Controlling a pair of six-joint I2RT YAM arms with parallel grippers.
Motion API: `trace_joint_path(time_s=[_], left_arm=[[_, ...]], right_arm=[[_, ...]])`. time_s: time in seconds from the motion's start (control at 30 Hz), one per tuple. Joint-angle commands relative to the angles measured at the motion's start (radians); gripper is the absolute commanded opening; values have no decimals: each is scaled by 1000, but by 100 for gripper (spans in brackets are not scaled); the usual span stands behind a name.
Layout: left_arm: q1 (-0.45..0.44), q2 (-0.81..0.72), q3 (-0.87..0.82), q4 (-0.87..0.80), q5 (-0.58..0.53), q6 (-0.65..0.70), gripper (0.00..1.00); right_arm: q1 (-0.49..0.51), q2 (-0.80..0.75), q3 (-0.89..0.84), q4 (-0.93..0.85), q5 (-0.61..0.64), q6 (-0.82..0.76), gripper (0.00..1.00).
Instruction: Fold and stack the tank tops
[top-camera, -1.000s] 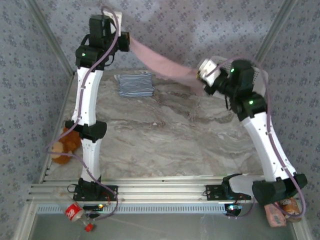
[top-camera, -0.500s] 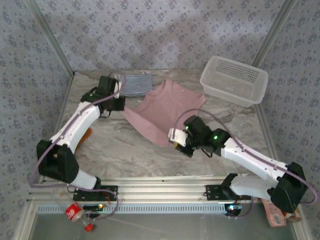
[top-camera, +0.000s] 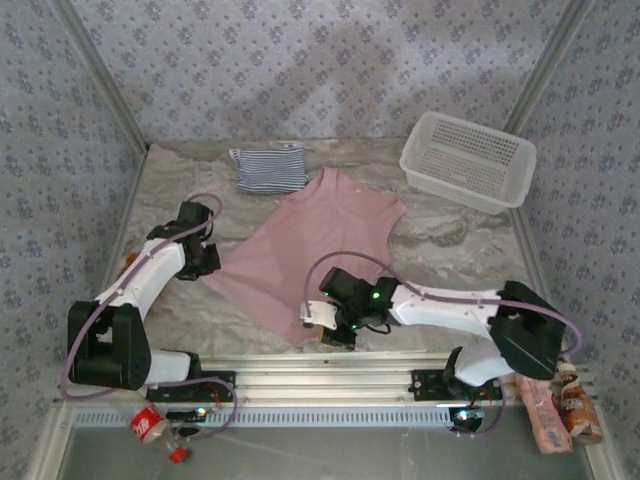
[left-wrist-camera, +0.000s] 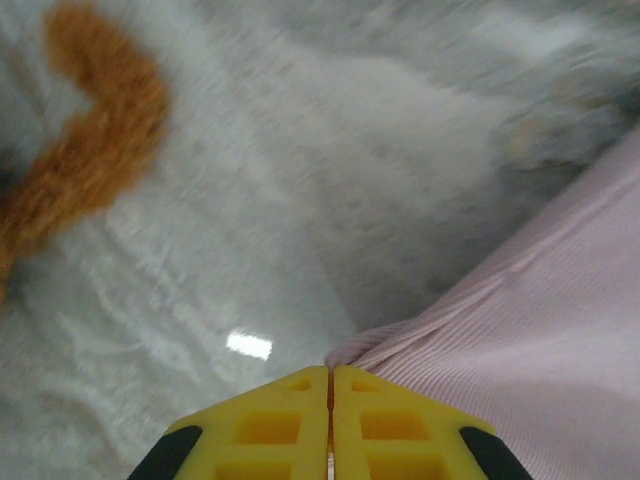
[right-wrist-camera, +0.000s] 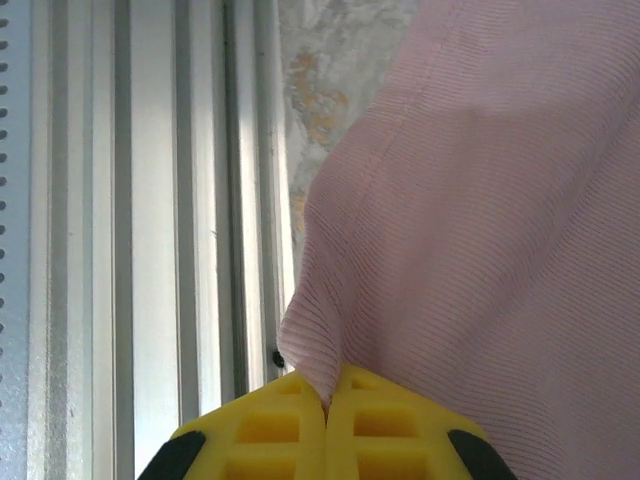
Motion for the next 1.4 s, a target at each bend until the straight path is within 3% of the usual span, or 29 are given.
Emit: trace_joint_path(time_s=[0.0,0.23,0.3,0.33,0.37,0.47,0.63,0.77,0.83,1.0,1.07,1.2,1.37], left_arm=[[47,24,-15,-54,-96,-52,7],[101,166,89,6,-159,41,6],[113,210,123,16,-178,69,6],[118,233,149,19,-186,82,6],[123,253,169,21,-195,94,6],[128,321,232,18,-227,133,10],[129,374,313,-13,-224,157,21],[126,378,374,-91,-178,125,38],[107,349,384,-131,-136,91,42],[24,249,297,-137,173,-53,46],[-16,224,224,-103,234,-114,47],[-47,236,140,-47,230,-146,47],[-66,329,150,-18,224,-112,47]], right_arm=[[21,81,78,73,-105,-33,0],[71,299,235,107,-211,-87,3],[74,335,261,110,-214,-92,9],[70,350,280,99,-227,-94,17],[58,353,296,95,-237,-86,26],[-1,305,295,127,-256,-30,39],[-136,154,234,74,-240,-13,47],[-326,98,185,54,-119,38,50],[-410,117,201,49,-21,99,51],[-628,266,296,59,117,249,51],[-692,332,337,99,154,320,52],[-754,479,491,50,234,352,51],[-776,565,535,14,297,409,49]])
